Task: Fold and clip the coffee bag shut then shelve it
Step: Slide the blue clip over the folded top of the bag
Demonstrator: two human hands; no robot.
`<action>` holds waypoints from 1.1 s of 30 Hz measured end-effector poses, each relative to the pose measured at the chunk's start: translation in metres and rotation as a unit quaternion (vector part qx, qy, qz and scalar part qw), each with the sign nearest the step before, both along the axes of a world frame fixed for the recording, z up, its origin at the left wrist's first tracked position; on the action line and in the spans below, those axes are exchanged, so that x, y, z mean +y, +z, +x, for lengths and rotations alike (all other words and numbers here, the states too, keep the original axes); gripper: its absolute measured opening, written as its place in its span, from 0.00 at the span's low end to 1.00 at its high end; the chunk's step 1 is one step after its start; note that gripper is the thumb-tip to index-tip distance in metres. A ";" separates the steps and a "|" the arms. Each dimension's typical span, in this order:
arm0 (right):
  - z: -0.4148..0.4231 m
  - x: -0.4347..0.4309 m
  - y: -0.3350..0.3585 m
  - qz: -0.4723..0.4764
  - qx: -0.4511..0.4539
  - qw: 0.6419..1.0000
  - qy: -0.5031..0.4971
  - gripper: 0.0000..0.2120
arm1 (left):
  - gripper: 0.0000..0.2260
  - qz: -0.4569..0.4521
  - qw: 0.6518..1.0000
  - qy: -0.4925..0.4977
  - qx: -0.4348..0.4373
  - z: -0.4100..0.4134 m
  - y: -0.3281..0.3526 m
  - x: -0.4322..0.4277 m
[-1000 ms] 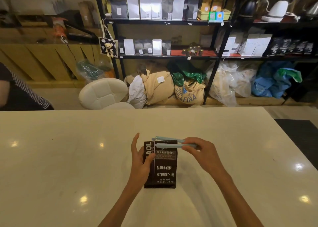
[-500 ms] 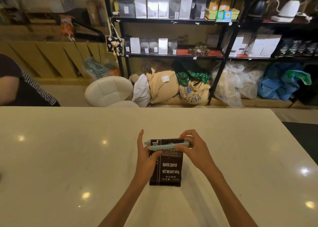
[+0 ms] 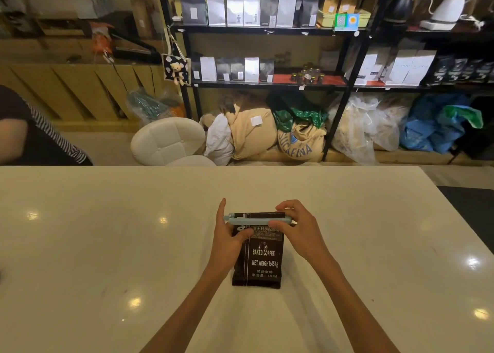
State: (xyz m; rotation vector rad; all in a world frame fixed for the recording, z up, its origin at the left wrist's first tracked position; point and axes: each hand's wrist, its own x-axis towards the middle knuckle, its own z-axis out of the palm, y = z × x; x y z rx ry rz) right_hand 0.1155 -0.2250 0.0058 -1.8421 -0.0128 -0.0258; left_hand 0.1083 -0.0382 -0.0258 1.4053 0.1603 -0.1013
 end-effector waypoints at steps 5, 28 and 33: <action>0.001 0.002 -0.004 -0.001 -0.004 1.000 -0.010 0.14 | 0.40 0.001 1.000 -0.007 0.002 0.002 -0.001 -0.001; 0.007 0.005 -0.024 -0.009 0.009 0.999 -0.037 0.12 | 0.04 -0.063 0.997 0.052 0.012 0.004 -0.004 -0.001; 0.008 0.006 -0.026 -0.003 0.012 0.999 -0.040 0.11 | 0.04 -0.074 0.995 0.071 0.016 0.006 -0.007 -0.003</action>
